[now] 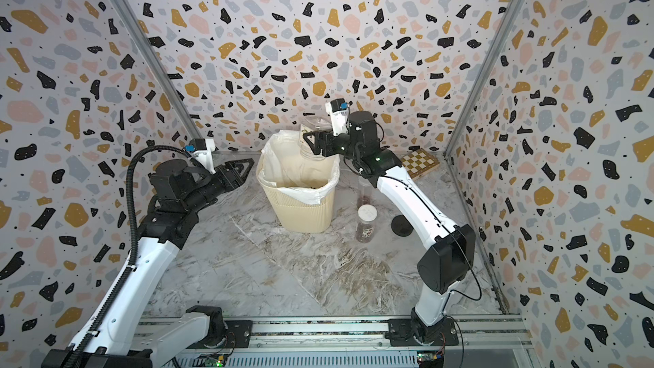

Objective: Empty the moldy dried flower tea in the jars
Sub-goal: Pour the moldy dried flower tea into the trash bin, then place the jar at the center of the board.

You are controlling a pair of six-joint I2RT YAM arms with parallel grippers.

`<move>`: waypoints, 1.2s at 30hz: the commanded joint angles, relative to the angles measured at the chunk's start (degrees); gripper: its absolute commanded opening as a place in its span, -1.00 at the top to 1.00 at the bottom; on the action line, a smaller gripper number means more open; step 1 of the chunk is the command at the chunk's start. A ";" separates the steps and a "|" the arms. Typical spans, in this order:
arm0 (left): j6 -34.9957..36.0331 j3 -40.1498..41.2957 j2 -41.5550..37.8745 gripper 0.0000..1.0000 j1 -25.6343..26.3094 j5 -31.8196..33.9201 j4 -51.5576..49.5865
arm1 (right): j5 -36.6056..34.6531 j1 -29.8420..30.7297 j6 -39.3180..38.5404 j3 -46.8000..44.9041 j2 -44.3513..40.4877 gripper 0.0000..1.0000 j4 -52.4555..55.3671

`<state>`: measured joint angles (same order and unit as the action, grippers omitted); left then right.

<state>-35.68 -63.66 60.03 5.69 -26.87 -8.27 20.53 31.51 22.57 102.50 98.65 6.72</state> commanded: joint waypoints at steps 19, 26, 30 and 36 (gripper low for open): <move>-33.35 -1.36 11.48 -0.11 10.26 -15.32 43.98 | 8.91 -0.35 27.99 -20.35 -12.95 -0.51 -40.99; -41.18 -0.60 13.90 -0.01 11.94 -15.31 53.16 | 8.89 -0.54 30.18 -20.94 -12.34 -0.49 -42.62; -41.53 0.01 13.37 0.02 12.65 -14.53 52.48 | 9.47 -0.90 32.09 -21.47 -12.00 -0.49 -44.79; -42.83 1.08 13.88 0.10 14.67 -13.59 54.05 | 9.57 -0.92 32.90 -21.64 -11.55 -0.47 -45.07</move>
<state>-77.21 -63.24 74.26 19.31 -40.49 40.84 29.23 30.74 54.22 80.73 87.70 -35.00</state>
